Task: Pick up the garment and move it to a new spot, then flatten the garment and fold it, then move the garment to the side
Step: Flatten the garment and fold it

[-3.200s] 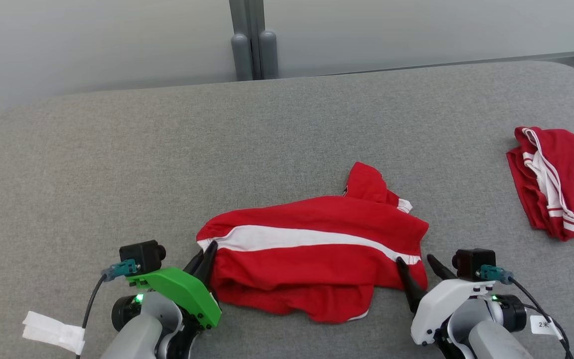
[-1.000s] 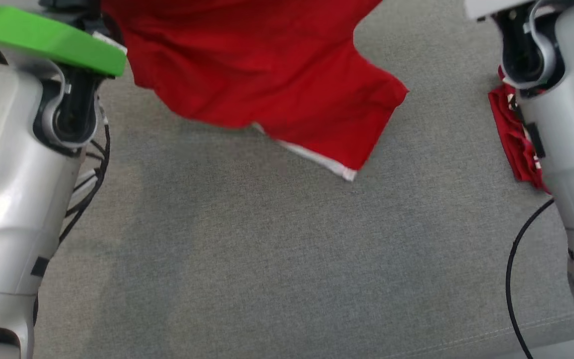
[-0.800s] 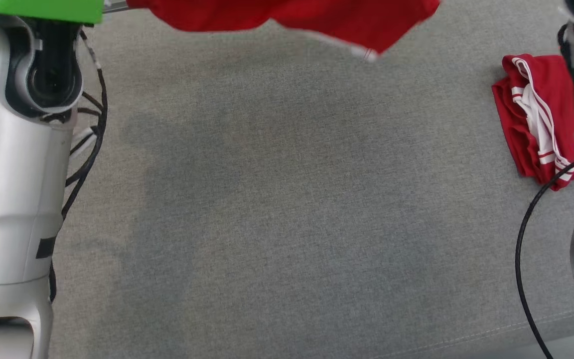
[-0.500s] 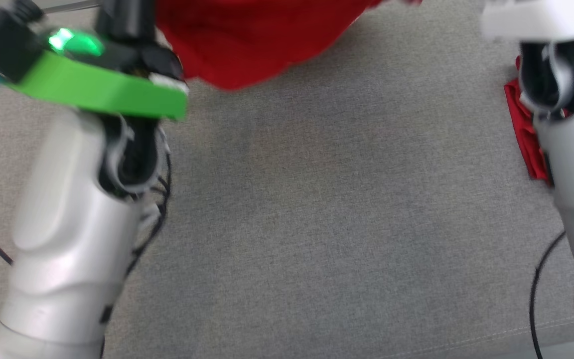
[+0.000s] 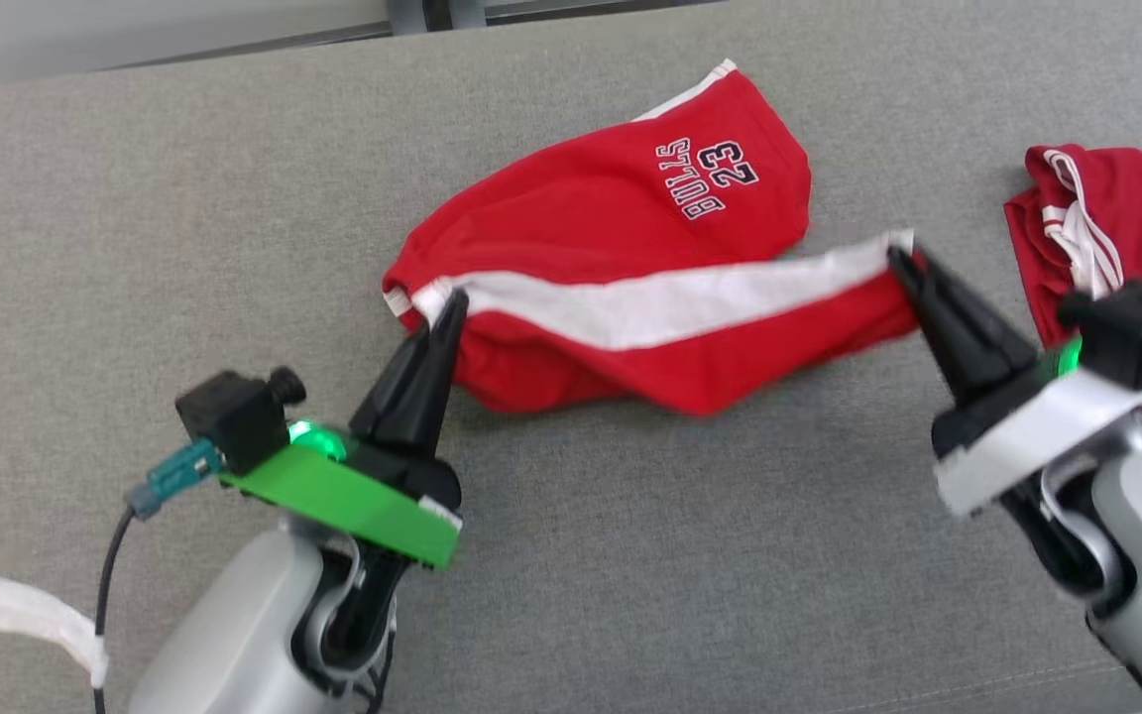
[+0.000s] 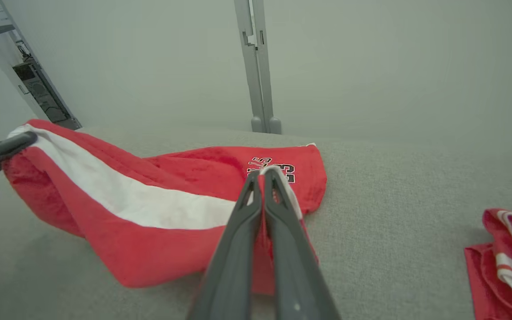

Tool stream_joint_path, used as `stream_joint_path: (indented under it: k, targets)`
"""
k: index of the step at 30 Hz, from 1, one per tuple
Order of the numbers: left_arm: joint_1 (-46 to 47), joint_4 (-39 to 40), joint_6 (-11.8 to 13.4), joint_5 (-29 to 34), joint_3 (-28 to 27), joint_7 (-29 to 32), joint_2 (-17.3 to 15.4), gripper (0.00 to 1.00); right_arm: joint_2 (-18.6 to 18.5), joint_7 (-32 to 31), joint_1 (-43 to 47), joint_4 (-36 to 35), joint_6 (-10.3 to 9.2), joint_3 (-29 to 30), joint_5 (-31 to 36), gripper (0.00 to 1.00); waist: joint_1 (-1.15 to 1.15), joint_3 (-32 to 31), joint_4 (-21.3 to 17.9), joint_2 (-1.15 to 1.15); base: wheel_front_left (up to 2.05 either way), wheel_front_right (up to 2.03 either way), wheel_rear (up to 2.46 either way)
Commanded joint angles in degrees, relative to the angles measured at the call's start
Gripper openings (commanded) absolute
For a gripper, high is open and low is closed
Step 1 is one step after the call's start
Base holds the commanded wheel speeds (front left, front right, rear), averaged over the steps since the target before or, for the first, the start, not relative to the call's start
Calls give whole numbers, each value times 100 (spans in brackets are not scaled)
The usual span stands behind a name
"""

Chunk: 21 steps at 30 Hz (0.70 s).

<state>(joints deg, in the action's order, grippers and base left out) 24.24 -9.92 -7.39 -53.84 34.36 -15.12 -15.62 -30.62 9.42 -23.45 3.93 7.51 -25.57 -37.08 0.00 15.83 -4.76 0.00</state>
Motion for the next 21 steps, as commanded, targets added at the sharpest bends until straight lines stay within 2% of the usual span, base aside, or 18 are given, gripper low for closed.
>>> stream_joint_path:
  k: [1, 6, 14, 18, 21]
  targets:
    - [-211, 42, -12, -113, 42, 2, -64, 0, -122, -169, 240, -119, -6, -74, -144, 0, 0, -114, 13, 0, 0, 0, 0]
    - [-718, -7, -12, -254, 294, 1, -337, 0, -507, -1049, 1029, -430, -8, -163, -726, 0, 0, -296, 15, 0, 0, 0, 0]
    - [-1253, -445, -12, -639, 843, 1, -777, 0, -738, -2436, 2016, -799, -3, 119, -1262, 0, 0, -579, 11, 0, 0, 0, 0]
    - [-1356, -615, -12, -808, 1201, 1, -1023, 0, -796, -3199, 2476, -977, -4, 464, -1511, 0, 0, -665, 11, 0, 0, 0, 0]
    - [-1437, -676, -12, -907, 1339, 1, -1145, 0, -781, -3674, 2764, -1043, -6, 820, -1460, 0, 0, -698, 23, 0, 0, 0, 0]
